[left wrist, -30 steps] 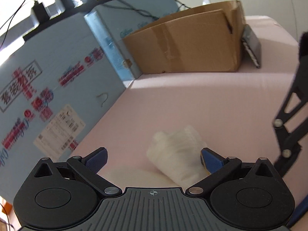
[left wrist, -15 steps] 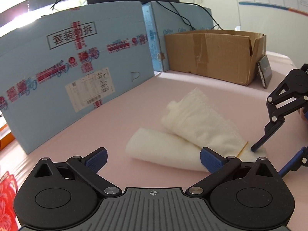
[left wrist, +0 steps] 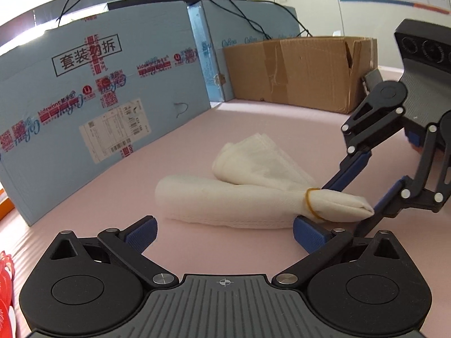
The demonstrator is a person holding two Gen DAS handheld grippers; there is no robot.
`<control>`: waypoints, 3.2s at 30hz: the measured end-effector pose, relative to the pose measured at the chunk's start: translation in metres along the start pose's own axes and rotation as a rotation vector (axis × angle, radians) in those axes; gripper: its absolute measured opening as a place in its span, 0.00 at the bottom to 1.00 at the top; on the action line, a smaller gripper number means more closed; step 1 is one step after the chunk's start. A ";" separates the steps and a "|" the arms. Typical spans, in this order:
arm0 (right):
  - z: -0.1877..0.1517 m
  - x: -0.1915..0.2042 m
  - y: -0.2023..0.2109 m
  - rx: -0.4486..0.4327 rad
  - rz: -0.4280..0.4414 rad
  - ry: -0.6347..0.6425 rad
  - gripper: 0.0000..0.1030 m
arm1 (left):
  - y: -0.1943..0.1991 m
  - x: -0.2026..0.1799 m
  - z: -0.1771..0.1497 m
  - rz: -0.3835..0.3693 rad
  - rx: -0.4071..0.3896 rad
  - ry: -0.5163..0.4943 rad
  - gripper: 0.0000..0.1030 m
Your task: Fold shopping bag
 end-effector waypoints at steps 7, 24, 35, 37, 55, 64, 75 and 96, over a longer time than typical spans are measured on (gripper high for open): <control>0.012 -0.054 0.045 -0.399 0.306 -0.667 0.26 | 0.052 -0.020 0.055 0.083 -0.315 0.007 1.00; -0.089 -0.057 0.132 -0.240 -0.161 -0.863 0.42 | -0.037 -0.115 0.037 0.029 -0.042 -0.273 1.00; -0.080 -0.058 0.112 -0.098 -0.253 -0.547 0.09 | -0.003 -0.154 0.051 0.148 -0.149 -0.425 1.00; -0.080 -0.055 0.113 -0.090 -0.254 -0.534 0.09 | -0.004 -0.169 0.051 0.121 -0.143 -0.455 1.00; -0.088 -0.007 0.113 -0.051 -0.374 -0.214 0.11 | -0.052 -0.145 0.048 0.320 0.026 -0.514 1.00; -0.070 -0.024 0.126 -0.150 -0.353 -0.304 0.11 | -0.043 -0.167 0.043 0.312 -0.032 -0.622 0.93; -0.072 -0.007 0.097 -0.029 -0.361 -0.146 0.12 | -0.058 -0.132 0.063 0.317 -0.013 -0.488 0.94; -0.068 -0.012 0.118 -0.133 -0.284 -0.272 0.53 | -0.025 -0.113 0.032 0.208 -0.003 -0.271 0.97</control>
Point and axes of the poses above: each gripper's, at about its wrist camera, not at the fingertips, and y roughly against the way its jaws point, x to its left, z to its top, the point moved 9 cm from there along -y, roughly the way its jaws point, and after that the axes turned 6 degrees about y, right-handed, at the moved point
